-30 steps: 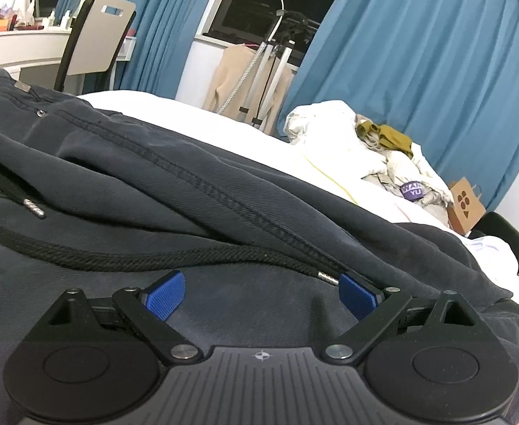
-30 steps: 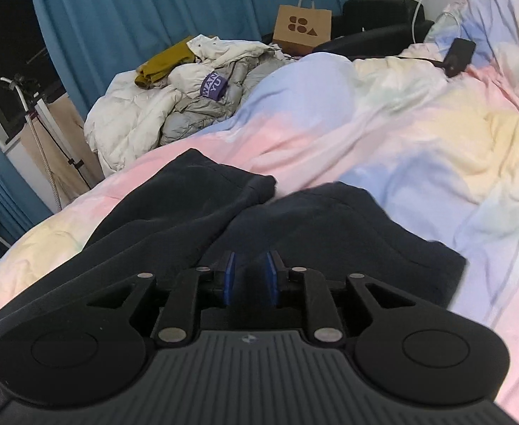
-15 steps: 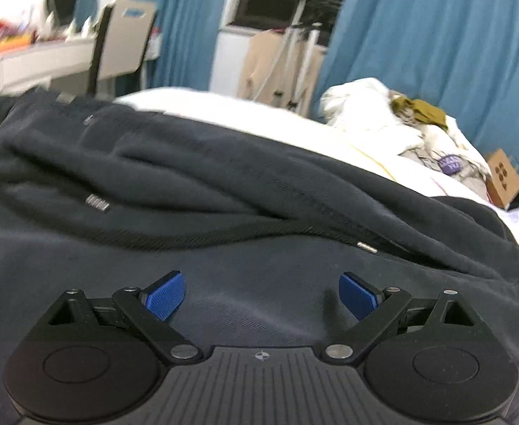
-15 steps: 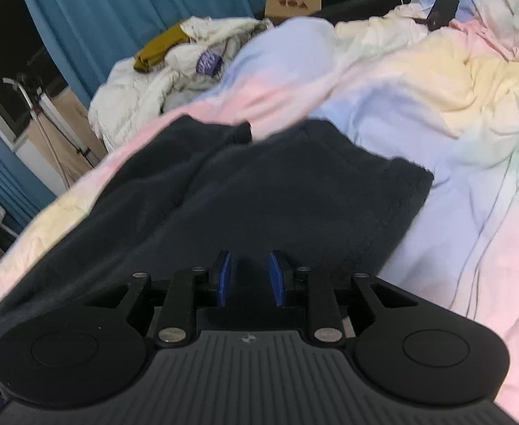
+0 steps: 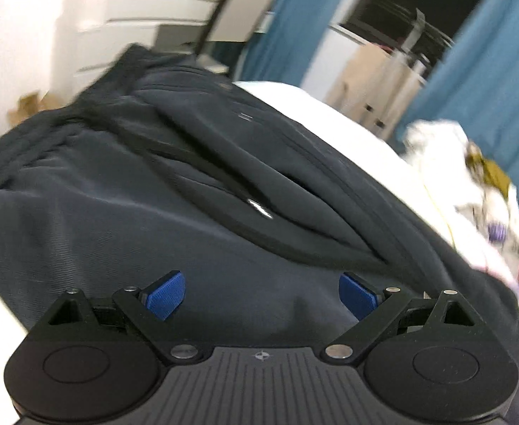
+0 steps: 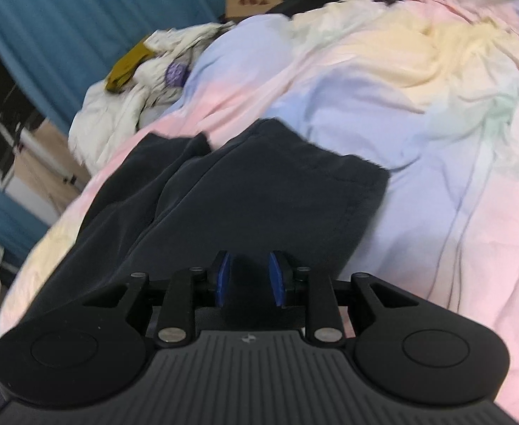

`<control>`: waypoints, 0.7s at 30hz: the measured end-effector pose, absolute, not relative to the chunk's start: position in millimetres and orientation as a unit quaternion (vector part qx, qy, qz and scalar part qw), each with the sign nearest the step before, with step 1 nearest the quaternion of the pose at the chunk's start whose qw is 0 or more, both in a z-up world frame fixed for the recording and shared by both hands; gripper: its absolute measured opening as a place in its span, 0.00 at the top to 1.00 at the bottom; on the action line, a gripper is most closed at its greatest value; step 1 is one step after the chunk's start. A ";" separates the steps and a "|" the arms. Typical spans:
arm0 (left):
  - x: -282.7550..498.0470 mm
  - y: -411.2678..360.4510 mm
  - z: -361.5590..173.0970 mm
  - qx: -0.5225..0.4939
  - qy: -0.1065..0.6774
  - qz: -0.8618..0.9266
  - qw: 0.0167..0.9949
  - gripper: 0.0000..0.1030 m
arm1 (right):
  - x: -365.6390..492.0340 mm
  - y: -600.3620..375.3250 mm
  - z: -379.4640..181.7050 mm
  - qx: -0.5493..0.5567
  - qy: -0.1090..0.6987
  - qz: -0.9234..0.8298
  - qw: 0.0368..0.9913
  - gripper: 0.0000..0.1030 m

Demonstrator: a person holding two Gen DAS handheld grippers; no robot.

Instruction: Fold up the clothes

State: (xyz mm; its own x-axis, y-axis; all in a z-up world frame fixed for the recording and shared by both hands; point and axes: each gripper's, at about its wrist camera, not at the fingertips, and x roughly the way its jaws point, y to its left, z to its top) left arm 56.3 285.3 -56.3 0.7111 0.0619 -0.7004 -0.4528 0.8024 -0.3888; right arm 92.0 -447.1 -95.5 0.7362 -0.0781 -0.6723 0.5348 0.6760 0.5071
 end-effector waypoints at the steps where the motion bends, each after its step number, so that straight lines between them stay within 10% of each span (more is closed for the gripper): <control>1: 50.1 297.7 -53.0 -0.297 0.355 0.146 0.874 0.07 | 88.9 -452.0 -95.3 0.368 0.309 -0.196 0.855 0.75; 21: -40.5 417.7 -85.6 -0.547 0.303 0.208 0.752 0.09 | 61.9 -533.6 -147.8 0.527 0.302 -0.235 0.759 0.38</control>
